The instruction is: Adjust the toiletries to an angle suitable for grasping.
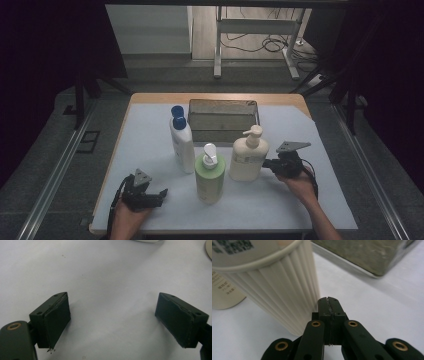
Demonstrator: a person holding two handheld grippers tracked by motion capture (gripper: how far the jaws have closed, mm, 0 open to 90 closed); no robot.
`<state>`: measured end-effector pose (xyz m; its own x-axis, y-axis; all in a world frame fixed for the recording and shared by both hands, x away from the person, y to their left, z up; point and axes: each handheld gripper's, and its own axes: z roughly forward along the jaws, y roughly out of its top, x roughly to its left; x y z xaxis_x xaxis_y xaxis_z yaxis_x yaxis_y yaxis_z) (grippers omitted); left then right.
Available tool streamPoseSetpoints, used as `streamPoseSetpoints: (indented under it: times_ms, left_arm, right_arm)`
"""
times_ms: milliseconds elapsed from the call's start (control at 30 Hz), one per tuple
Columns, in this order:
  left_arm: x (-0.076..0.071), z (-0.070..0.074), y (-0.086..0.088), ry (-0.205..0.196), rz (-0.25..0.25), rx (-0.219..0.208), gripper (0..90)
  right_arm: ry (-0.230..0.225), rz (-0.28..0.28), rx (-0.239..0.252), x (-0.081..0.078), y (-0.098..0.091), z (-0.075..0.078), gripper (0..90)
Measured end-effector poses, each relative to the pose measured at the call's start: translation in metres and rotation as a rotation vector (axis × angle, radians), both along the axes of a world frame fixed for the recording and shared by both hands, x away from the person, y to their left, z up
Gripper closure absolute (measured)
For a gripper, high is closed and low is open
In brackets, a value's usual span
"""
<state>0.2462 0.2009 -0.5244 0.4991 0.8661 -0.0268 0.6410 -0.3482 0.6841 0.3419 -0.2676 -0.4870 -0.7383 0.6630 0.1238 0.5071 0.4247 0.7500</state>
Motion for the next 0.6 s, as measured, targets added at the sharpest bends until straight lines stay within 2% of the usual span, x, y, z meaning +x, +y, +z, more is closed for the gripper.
streamPoseSetpoints:
  times_ms: [300, 600]
  left_arm:
    - [0.000, 0.000, 0.000, 0.001, 0.000, 0.001, 12.3]
    - [0.000, 0.000, 0.000, 0.001, 0.000, 0.001, 12.3]
  right_arm:
    - [0.003, 0.016, 0.015, -0.013, -0.006, -0.001, 90.0]
    - [0.002, 0.053, 0.018, -0.029, -0.001, -0.002, 90.0]
